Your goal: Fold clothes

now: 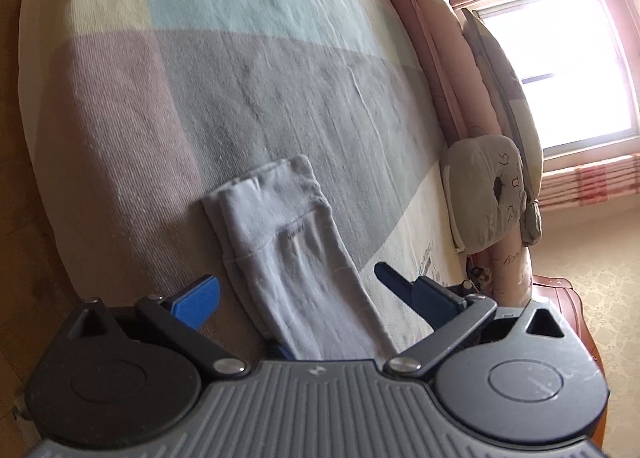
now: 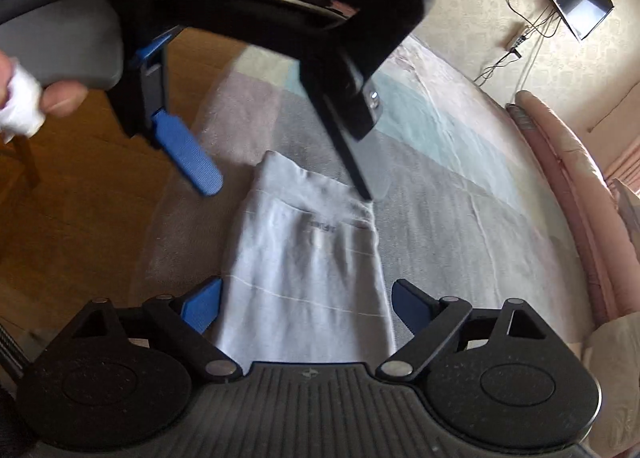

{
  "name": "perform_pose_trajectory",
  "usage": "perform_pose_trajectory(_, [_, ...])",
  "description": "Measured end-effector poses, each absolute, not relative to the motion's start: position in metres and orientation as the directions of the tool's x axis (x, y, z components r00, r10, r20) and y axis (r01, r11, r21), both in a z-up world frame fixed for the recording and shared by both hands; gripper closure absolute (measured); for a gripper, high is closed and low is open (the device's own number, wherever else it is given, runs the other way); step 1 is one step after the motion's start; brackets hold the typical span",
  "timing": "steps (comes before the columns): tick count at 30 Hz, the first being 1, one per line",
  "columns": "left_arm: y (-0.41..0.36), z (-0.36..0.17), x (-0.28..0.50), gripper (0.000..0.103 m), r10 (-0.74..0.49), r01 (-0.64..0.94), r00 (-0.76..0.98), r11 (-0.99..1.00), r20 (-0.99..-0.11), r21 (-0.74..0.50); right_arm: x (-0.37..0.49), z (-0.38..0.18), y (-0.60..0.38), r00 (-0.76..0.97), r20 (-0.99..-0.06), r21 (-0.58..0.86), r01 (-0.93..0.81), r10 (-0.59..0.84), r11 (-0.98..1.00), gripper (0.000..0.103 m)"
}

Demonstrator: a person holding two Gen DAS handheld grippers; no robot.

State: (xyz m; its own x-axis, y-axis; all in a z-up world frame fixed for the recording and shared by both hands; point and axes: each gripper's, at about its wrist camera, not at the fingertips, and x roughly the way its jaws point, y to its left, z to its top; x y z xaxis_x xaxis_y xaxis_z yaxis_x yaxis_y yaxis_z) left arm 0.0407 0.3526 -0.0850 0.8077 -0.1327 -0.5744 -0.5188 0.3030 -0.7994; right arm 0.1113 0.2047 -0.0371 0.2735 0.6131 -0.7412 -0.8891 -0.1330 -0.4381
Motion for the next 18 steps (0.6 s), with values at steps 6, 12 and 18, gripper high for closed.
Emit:
perform_pose_trajectory(6, [0.350,-0.098,0.047,0.001,-0.165,-0.499,0.822,0.251,-0.545,-0.829,0.121,-0.034,0.203,0.283,-0.735,-0.433,-0.895,0.616,-0.106,0.010])
perform_pose_trajectory(12, [0.359,-0.108,0.054,0.001,-0.137,-0.471,0.857,0.185,-0.497,-0.863,0.126,-0.034,0.205,0.278,-0.735,-0.412,-0.907,0.619,-0.082,0.010])
perform_pose_trajectory(18, [0.371,-0.112,0.055,0.001,-0.046,-0.445,0.887,0.182,-0.460,-0.877,0.131,-0.033,0.202,0.271,-0.737,-0.385,-0.921,0.619,-0.055,0.009])
